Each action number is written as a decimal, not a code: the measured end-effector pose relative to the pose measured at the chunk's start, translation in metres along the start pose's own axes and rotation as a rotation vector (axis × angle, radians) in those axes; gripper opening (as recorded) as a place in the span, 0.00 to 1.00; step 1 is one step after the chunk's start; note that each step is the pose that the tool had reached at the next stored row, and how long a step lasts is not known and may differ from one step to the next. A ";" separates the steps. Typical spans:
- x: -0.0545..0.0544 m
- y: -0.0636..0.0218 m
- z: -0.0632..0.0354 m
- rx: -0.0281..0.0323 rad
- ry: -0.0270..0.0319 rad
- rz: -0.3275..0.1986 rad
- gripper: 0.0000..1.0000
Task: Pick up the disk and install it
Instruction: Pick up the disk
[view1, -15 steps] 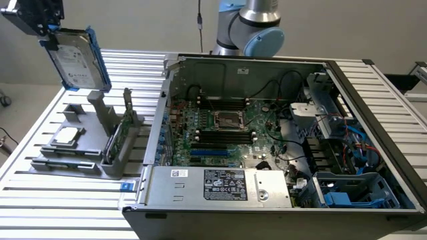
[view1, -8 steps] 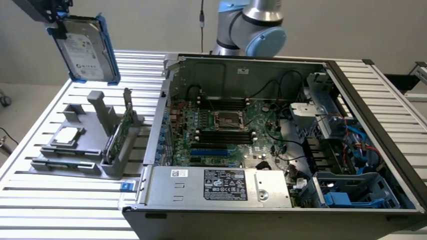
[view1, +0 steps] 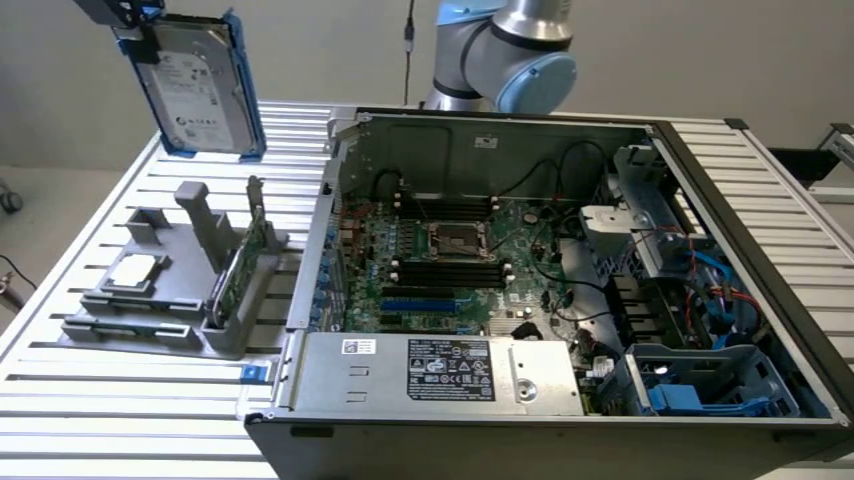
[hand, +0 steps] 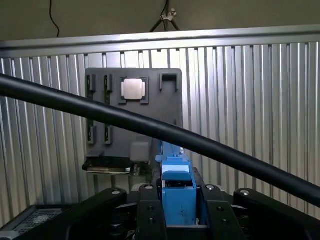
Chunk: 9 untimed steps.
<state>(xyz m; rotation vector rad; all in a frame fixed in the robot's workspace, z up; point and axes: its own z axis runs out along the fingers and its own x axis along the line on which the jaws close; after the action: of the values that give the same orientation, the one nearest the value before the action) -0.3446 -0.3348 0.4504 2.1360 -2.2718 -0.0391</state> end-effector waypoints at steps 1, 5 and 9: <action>0.001 -0.0045 -0.0019 -0.0001 -0.0003 0.000 0.33; 0.004 -0.0227 -0.0104 -0.0011 -0.0014 0.000 0.33; 0.008 -0.0409 -0.0190 -0.0015 -0.0028 0.000 0.33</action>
<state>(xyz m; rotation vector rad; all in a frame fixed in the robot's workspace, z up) -0.3036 -0.3450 0.4679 2.1367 -2.2726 -0.0438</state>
